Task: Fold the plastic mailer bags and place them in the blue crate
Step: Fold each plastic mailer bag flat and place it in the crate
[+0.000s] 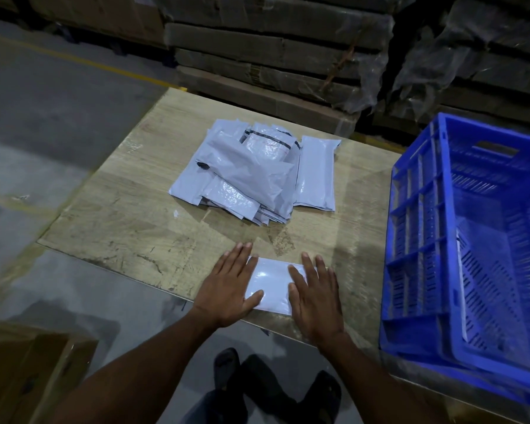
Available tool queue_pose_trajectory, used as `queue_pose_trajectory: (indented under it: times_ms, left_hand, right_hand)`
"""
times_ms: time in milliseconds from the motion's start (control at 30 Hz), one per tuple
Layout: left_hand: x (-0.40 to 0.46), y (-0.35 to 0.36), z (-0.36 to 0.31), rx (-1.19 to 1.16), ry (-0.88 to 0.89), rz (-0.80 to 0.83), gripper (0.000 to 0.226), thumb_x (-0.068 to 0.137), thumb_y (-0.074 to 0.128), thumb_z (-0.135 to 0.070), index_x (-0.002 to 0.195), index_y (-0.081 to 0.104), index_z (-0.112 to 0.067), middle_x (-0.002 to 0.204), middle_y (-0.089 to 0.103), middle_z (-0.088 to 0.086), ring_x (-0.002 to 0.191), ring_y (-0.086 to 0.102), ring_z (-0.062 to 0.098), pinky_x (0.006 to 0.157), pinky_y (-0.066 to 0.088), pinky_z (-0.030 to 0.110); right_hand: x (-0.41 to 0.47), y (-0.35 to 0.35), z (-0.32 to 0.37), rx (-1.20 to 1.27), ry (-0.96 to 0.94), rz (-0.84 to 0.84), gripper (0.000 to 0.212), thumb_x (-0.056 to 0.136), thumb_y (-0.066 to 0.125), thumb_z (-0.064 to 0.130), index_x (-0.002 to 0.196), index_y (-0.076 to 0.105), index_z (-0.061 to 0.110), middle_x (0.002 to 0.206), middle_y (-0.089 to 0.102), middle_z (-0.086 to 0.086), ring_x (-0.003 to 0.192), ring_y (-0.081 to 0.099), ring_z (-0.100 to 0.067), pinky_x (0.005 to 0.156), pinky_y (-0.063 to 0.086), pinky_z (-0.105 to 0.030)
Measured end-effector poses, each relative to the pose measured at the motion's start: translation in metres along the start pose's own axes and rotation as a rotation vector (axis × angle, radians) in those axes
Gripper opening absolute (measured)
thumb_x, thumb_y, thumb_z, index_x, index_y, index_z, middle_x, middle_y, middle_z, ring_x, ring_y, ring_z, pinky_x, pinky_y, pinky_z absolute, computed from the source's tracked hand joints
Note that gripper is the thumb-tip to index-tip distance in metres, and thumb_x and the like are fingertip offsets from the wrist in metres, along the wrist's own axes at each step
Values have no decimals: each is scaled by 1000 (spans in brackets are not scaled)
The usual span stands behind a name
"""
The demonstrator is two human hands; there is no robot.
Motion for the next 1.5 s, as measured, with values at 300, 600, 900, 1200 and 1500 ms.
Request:
queue_pose_trajectory:
  times_ms: [300,600,900,1200,1500]
  left_hand:
    - [-1,8,-1,-1,5,39,83,100,33,-64,162,28,-9,172,11,14,160,7,30,126,17,49]
    - [-1,7,0,28,15,53,84,100,30,-65,162,28,-9,172,12,13,159,9,31,125,11,46]
    - [1,4,1,-44,-9,142,84,102,-1,-66,165,14,-13,173,-2,9,160,-6,30,127,1,51]
    - [25,0,-67,-67,53,52,59,91,35,-27,134,66,-1,142,63,15,136,57,30,112,45,48]
    - [22,4,-60,-71,37,-24,56,102,35,-37,144,58,-11,155,51,10,145,46,28,117,39,45]
  right_hand:
    - [6,-13,24,-113,13,35,50,102,30,43,143,51,23,159,39,-8,149,29,-33,117,9,-66]
    - [-20,0,-6,-38,8,176,73,102,19,64,159,24,19,168,15,-3,155,7,-25,125,11,-47]
    - [-24,-21,-24,1,62,156,69,103,7,57,160,21,21,169,7,2,156,-5,-19,123,1,-56]
    - [2,-3,9,-53,-69,112,53,104,29,38,149,48,17,154,46,-3,145,37,-25,117,27,-51]
    - [-2,-1,10,-10,-77,90,53,107,20,41,149,46,24,161,35,-3,150,26,-32,118,25,-56]
Point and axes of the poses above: each hand's wrist, its own x-axis towards the middle knuckle, its own y-axis out of the palm, z = x × y, the point moved 9 cm from there along x, towards the middle knuckle
